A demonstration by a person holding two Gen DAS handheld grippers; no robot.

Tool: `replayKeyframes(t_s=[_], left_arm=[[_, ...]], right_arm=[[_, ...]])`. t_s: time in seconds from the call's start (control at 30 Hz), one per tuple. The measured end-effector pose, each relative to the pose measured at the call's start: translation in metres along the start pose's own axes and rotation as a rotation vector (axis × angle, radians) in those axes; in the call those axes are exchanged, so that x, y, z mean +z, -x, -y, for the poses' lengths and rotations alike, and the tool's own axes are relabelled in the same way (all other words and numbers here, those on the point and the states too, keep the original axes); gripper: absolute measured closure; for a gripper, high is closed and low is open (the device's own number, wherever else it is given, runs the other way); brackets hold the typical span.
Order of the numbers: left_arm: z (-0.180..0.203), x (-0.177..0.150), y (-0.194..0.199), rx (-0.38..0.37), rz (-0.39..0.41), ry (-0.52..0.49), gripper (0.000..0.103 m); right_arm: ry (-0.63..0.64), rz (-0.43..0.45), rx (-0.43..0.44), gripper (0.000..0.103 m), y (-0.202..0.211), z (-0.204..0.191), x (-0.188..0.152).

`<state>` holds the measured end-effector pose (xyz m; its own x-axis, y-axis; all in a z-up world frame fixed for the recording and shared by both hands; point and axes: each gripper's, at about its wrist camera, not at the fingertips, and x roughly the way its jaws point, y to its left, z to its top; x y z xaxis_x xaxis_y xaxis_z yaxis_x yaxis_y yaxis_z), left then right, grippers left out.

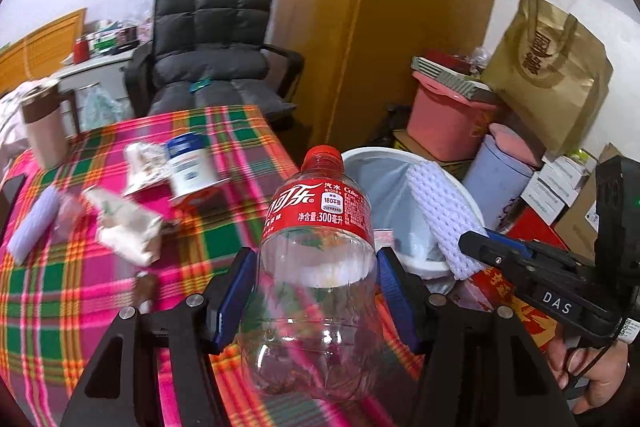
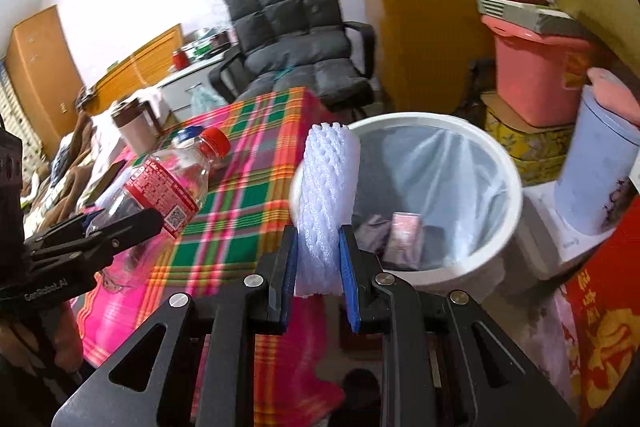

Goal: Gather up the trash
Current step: 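Carry the bottle and mesh sleeve over the bin and release both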

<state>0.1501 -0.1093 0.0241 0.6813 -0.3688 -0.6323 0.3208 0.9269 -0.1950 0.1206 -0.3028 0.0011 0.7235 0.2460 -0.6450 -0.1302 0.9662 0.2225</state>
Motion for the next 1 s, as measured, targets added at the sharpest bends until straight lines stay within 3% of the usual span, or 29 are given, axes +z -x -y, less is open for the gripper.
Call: replayKeyframes(t_s=[0.73,0.87,1.0], left_arm=[[0.058,0.033,-0.100,-0.138,-0.079,-0.073,0.040],[0.059,0.036,-0.098,-0.147,-0.055,-0.067,0.034],[0.056,0.038,-0.091,-0.147,-0.043,-0.055,0.034]], right_arm=[[-0.073,-0.080,-0.107,0.077,-0.022,0.053,0.009],[-0.088,-0.065,-0.107,0.054,-0.021,0.057,0.009],[-0.088,-0.051,-0.105,0.053,-0.017,0.057,0.011]])
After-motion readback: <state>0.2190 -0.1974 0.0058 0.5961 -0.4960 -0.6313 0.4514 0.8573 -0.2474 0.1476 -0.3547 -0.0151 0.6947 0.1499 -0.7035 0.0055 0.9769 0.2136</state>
